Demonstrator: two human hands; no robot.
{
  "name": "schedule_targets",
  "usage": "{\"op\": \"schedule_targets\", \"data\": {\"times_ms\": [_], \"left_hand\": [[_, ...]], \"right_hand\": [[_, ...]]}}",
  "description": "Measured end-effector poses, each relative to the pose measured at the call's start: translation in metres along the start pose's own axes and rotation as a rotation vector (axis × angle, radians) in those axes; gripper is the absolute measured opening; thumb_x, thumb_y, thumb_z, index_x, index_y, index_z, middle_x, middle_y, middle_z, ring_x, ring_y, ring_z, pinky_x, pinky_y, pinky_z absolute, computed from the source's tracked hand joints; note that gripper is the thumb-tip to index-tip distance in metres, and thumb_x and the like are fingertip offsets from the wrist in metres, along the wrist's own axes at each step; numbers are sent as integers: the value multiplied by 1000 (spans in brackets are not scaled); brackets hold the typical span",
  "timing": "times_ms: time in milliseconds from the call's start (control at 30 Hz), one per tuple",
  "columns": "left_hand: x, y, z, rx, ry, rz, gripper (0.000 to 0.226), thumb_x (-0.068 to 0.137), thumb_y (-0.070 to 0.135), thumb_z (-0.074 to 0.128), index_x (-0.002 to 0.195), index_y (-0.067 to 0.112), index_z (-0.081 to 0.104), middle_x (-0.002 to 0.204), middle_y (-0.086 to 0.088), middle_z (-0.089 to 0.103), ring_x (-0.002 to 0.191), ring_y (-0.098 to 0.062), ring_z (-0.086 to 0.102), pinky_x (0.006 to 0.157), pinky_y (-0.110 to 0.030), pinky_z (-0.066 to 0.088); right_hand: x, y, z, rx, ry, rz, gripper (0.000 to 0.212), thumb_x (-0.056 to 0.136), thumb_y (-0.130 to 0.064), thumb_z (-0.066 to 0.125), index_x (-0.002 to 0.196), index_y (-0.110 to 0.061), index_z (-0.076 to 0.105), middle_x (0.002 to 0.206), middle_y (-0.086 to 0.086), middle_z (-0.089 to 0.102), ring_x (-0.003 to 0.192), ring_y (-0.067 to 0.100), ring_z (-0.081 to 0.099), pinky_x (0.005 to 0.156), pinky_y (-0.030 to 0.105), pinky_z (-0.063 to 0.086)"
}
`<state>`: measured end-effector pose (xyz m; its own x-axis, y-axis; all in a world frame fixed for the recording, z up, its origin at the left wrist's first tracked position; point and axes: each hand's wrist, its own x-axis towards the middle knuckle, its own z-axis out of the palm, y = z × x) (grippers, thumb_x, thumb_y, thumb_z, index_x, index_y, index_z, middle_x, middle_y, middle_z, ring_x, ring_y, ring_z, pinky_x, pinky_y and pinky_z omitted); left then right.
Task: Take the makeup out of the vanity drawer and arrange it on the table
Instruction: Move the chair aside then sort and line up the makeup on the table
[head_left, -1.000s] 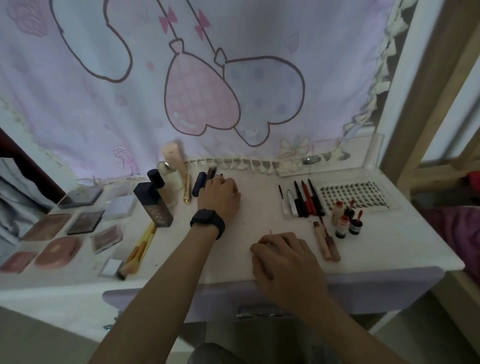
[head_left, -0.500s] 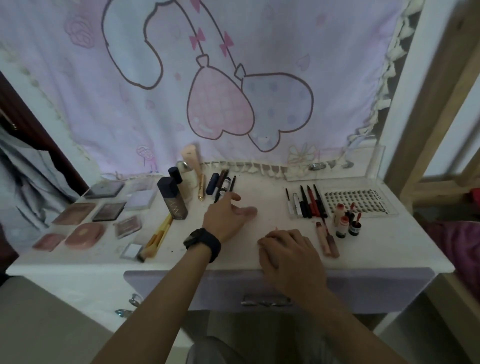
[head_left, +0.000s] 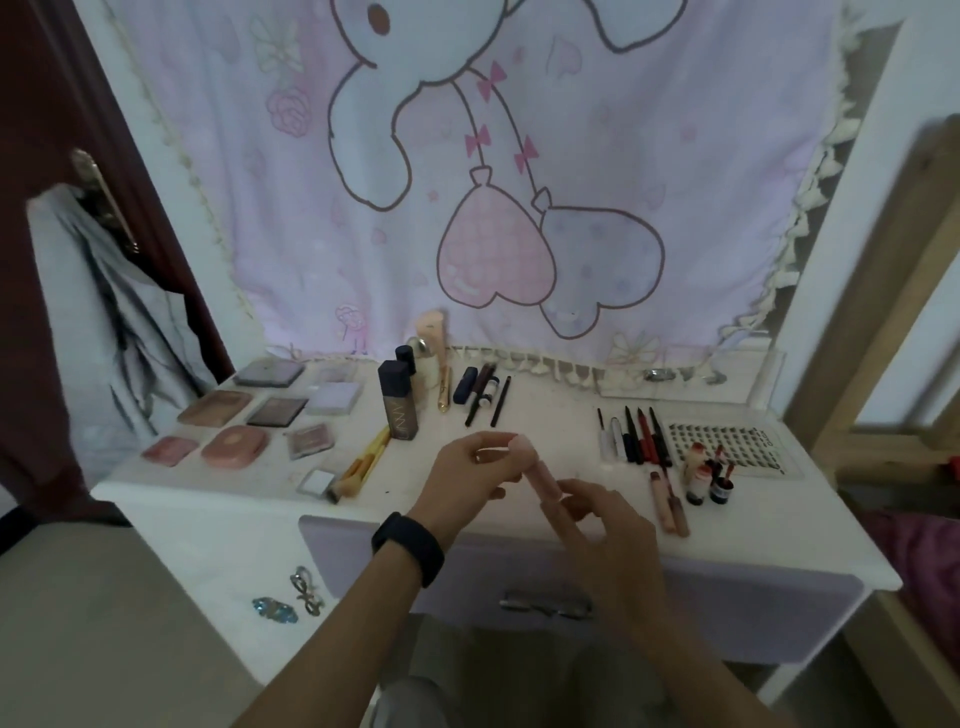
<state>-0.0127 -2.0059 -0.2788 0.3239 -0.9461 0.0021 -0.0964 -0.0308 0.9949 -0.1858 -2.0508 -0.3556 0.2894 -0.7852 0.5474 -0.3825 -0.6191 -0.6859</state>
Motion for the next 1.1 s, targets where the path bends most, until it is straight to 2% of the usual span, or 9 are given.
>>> {"op": "schedule_targets", "data": {"times_ms": [67, 167, 367, 500, 667, 800, 900, 967, 1100], "left_hand": [[-5, -2, 4, -10, -13, 4, 34, 82, 50, 75, 108, 28, 72, 97, 11, 76, 88, -3, 70, 66, -14, 53], [-10, -3, 10, 23, -54, -5, 29, 81, 46, 77, 107, 35, 70, 98, 17, 75, 91, 2, 69, 66, -15, 53], [-15, -2, 16, 103, -122, 46, 31, 87, 34, 74, 118, 37, 66, 102, 8, 75, 94, -5, 69, 77, -23, 53], [-18, -3, 11, 202, -148, 122, 27, 95, 27, 65, 119, 38, 63, 104, 7, 72, 85, -6, 69, 74, -18, 53], [-22, -9, 11, 527, -204, 255, 36, 99, 30, 58, 134, 39, 56, 113, 5, 64, 99, -4, 58, 89, -17, 47], [-25, -11, 18, 661, -257, 325, 42, 98, 29, 60, 139, 36, 52, 108, 7, 63, 95, -5, 56, 87, -17, 45], [-27, -10, 22, 652, -177, 349, 34, 98, 39, 56, 131, 29, 57, 103, 14, 63, 91, 3, 56, 81, -10, 44], [-29, -10, 26, 657, -115, 364, 31, 100, 44, 50, 121, 24, 60, 99, 13, 65, 88, 0, 58, 78, -17, 47], [-37, -19, 40, 484, -53, 308, 23, 104, 37, 45, 105, 18, 59, 101, 6, 70, 90, -8, 65, 79, -28, 53]], "right_hand": [[-4, -9, -3, 59, 49, 29, 33, 87, -61, 55, 111, -40, 61, 91, -30, 62, 88, -4, 63, 74, 10, 50], [-7, -19, -6, 126, 58, 124, 27, 84, -55, 61, 108, -41, 62, 88, -29, 66, 93, -9, 62, 76, 4, 47], [-14, -15, -10, 208, -81, 187, 21, 88, -48, 63, 108, -42, 67, 92, -39, 68, 92, -11, 66, 76, 3, 47], [-9, -13, -22, 203, -135, 214, 10, 93, -44, 61, 102, -44, 65, 84, -29, 72, 81, -4, 69, 70, 10, 52], [12, -20, -40, 231, -226, 369, 60, 84, -76, 35, 88, -26, 67, 71, -13, 71, 58, 0, 63, 53, 13, 46], [17, -20, -39, 125, -353, 366, 53, 96, -67, 36, 83, -30, 72, 62, -13, 65, 56, -4, 58, 56, 12, 41], [20, -19, -40, 332, -362, 444, 54, 106, -45, 39, 62, -37, 71, 49, -12, 51, 46, 1, 44, 48, 14, 35], [20, -21, -40, 465, -363, 519, 60, 106, -39, 37, 53, -31, 64, 48, -11, 40, 45, 6, 34, 45, 18, 31], [17, -24, -32, 329, -317, 515, 51, 103, -44, 35, 63, -34, 65, 47, -16, 47, 48, 1, 42, 53, 18, 34]]}}
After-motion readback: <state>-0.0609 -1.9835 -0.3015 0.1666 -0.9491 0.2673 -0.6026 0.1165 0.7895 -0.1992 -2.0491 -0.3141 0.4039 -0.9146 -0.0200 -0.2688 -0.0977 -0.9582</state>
